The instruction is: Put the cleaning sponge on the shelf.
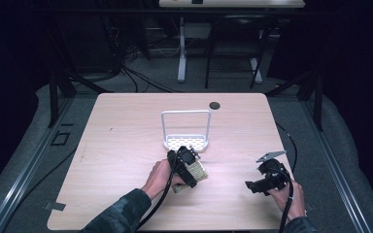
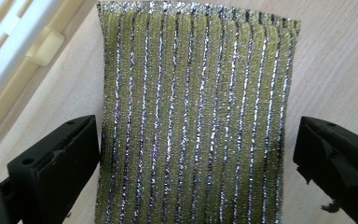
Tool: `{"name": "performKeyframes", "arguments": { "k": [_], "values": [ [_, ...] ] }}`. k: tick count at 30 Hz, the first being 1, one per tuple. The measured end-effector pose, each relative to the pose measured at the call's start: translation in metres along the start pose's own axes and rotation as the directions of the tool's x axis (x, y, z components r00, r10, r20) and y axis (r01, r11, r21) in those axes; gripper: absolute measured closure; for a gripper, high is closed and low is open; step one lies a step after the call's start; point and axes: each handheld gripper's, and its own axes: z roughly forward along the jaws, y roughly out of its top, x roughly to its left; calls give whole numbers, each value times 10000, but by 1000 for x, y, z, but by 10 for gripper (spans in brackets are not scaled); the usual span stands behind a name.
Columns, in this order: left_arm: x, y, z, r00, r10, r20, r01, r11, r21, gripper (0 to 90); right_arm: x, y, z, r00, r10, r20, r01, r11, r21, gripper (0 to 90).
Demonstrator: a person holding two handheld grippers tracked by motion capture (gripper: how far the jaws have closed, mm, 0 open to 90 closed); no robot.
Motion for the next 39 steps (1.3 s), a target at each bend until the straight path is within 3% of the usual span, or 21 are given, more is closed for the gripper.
{"name": "performKeyframes", "arguments": {
  "k": [2, 23, 39],
  "values": [
    [-1, 0, 1, 10000, 80, -11, -80, 10000, 54, 54, 0, 0, 1, 10000, 18, -33, -18, 10000, -51, 76],
    [-4, -3, -1, 9994, 250, -228, -249, 9997, 54, 140, 0, 0, 1, 10000, -8, -93, 9, 10000, 52, 81],
    [-3, -3, -2, 9992, 335, -231, -335, 9994, 44, 161, 1, 0, 0, 10000, 8, -65, -8, 10000, 57, 82]
  ]
}}
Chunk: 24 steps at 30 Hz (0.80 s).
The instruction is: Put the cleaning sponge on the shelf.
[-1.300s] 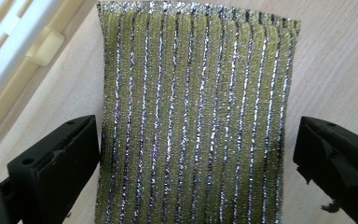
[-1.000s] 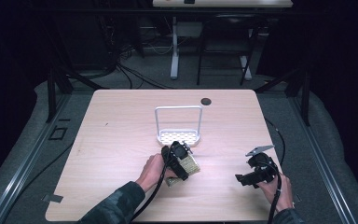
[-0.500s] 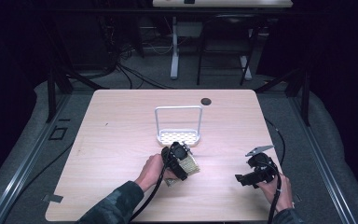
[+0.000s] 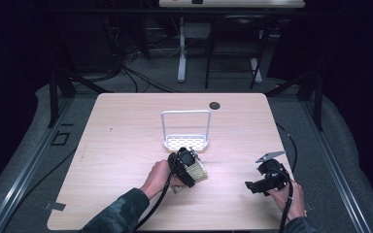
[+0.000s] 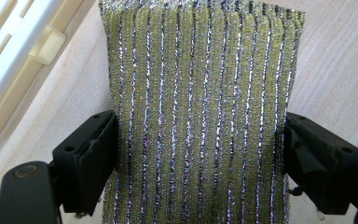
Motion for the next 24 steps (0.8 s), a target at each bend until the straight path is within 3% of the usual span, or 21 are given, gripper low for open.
{"name": "performKeyframes", "arguments": {
  "k": [24],
  "values": [
    [-7, -1, -9, 9999, 78, -72, -82, 9977, -671, 343, 1, 0, -1, 10000, -60, 71, 60, 10000, 36, 86]
  ]
}}
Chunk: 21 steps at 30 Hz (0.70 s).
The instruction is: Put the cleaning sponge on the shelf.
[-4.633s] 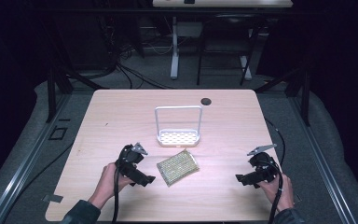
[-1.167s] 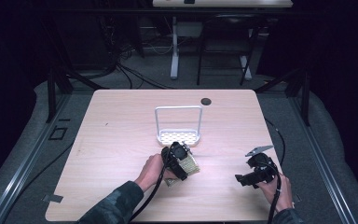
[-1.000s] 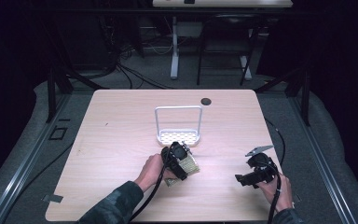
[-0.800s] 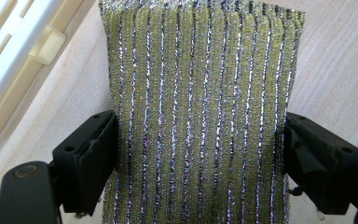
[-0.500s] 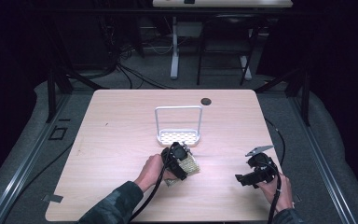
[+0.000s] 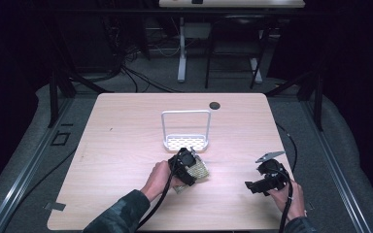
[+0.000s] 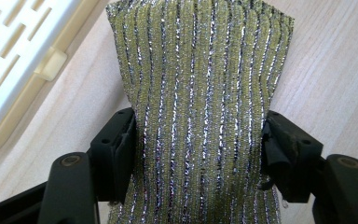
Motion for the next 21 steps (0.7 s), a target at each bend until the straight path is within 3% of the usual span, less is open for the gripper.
{"name": "performKeyframes", "arguments": {
  "k": [14, 21],
  "values": [
    [5, -6, -14, 9991, -411, -99, 406, 9981, -466, 378, -1, 0, 1, 10000, 42, 4, -42, 10000, -27, 86],
    [9, -8, -24, 9974, -702, -144, 686, 9932, -938, 391, 0, 0, 1, 10000, -18, 26, 18, 10000, 34, 87]
  ]
}}
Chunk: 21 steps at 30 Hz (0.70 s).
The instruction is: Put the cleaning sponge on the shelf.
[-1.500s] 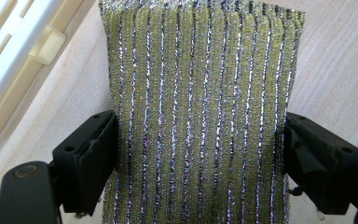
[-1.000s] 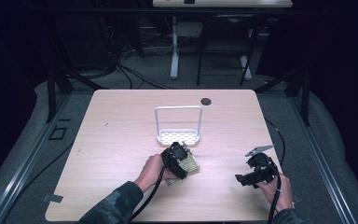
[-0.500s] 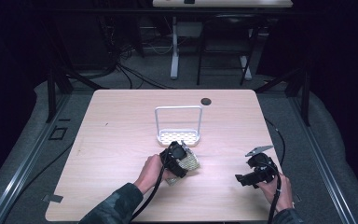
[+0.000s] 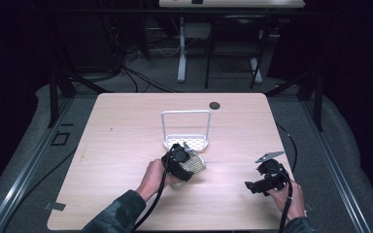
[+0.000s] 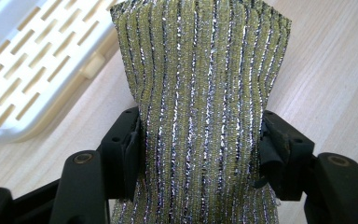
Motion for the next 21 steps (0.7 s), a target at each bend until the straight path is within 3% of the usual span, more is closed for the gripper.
{"name": "performKeyframes", "arguments": {
  "k": [11, 21],
  "values": [
    [5, 1, -4, 9998, -185, -101, 185, 9998, -43, 409, -2, -1, 1, 10000, 67, -17, -67, 10000, -35, 88],
    [11, 2, -10, 9975, -630, -324, 620, 9976, -292, 418, -1, 0, -2, 9998, 174, -56, -174, 9998, -114, 88]
  ]
}}
